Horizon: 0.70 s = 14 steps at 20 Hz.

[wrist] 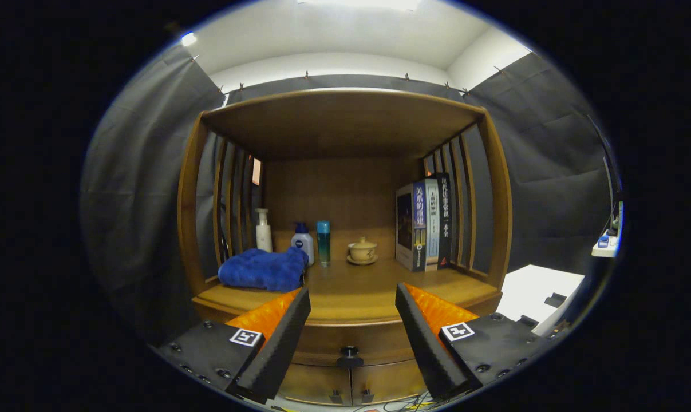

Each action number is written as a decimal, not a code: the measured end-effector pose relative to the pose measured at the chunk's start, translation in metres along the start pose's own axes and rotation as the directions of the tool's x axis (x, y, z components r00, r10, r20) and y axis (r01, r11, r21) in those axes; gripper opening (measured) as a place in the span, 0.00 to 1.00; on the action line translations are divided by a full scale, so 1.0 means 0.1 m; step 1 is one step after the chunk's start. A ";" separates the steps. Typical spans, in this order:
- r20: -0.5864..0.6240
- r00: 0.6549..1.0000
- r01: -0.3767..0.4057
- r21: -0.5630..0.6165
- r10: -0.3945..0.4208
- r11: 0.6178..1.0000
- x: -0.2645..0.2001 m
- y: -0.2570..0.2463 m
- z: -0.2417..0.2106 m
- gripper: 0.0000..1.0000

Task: Pull open the drawer, take out the items inside it, and place them on the countertop above the cabinet.

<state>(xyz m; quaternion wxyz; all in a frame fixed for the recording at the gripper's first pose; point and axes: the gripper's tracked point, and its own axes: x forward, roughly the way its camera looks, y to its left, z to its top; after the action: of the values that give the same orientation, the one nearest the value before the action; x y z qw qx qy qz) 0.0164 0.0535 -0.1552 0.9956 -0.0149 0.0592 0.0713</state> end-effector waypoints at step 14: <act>-0.144 0.989 -0.006 0.031 0.011 0.999 0.36 -0.16 -1.22 0.93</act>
<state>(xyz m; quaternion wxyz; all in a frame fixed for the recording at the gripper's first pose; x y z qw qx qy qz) 0.0398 0.0378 -0.2803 0.9885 -0.0045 0.1323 0.0735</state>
